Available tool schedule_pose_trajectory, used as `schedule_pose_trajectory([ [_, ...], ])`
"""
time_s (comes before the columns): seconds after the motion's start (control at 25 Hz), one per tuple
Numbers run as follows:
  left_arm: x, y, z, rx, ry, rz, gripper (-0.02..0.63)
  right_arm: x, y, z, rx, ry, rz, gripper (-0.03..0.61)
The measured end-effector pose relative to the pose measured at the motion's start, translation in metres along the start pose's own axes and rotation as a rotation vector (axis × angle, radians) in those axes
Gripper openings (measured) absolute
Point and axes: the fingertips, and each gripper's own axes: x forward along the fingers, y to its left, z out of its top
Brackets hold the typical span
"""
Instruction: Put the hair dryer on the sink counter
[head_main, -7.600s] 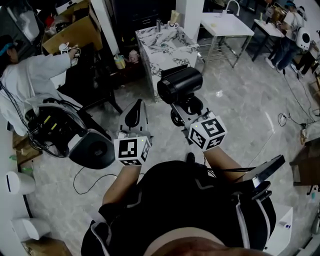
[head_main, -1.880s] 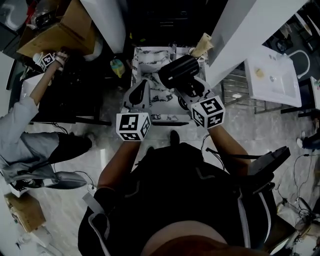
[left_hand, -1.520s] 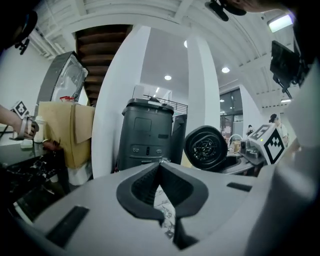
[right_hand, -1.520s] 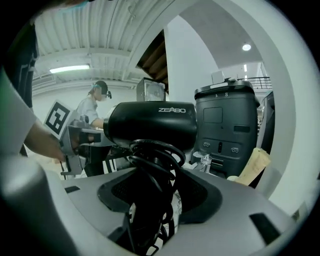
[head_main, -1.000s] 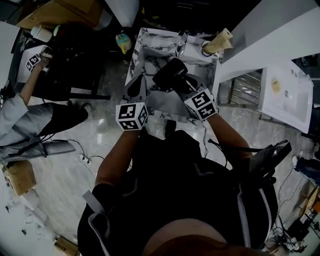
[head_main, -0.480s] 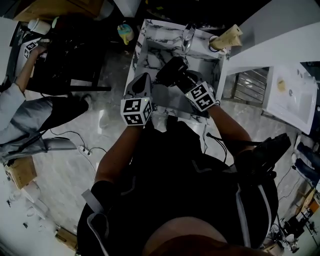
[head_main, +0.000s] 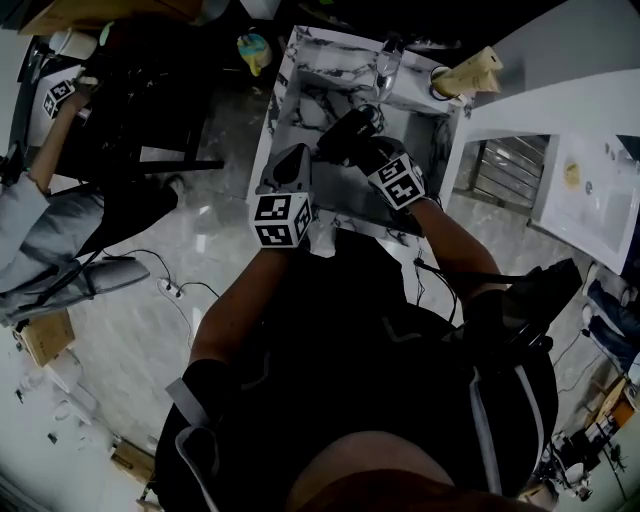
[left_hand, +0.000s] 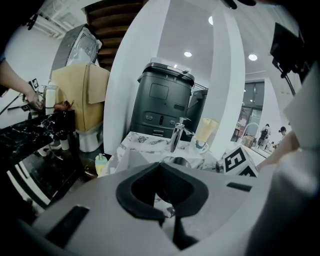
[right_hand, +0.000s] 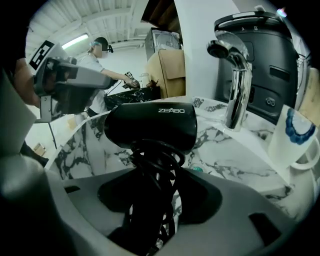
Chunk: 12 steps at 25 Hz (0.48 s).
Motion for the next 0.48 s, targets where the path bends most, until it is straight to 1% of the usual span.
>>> schedule_pose_trajectory([
  [0.12,0.005,-0.002,-0.004,-0.007,0.011,-0.003,0.005,0.012,-0.004,-0.007,-0.002,0.032,0.0,0.236],
  [0.24,0.009,-0.003,-0.003,-0.026,-0.002,-0.013,0.005,0.02,-0.005,-0.012,0.01,0.055,0.004,0.236],
  [0.36,0.011,-0.006,-0.003,-0.019,-0.002,-0.025,0.005,0.029,-0.005,-0.019,0.03,0.071,0.005,0.236],
  [0.48,0.014,-0.008,-0.006,-0.001,0.013,-0.038,0.005,0.039,-0.006,-0.028,0.026,0.095,0.003,0.236],
])
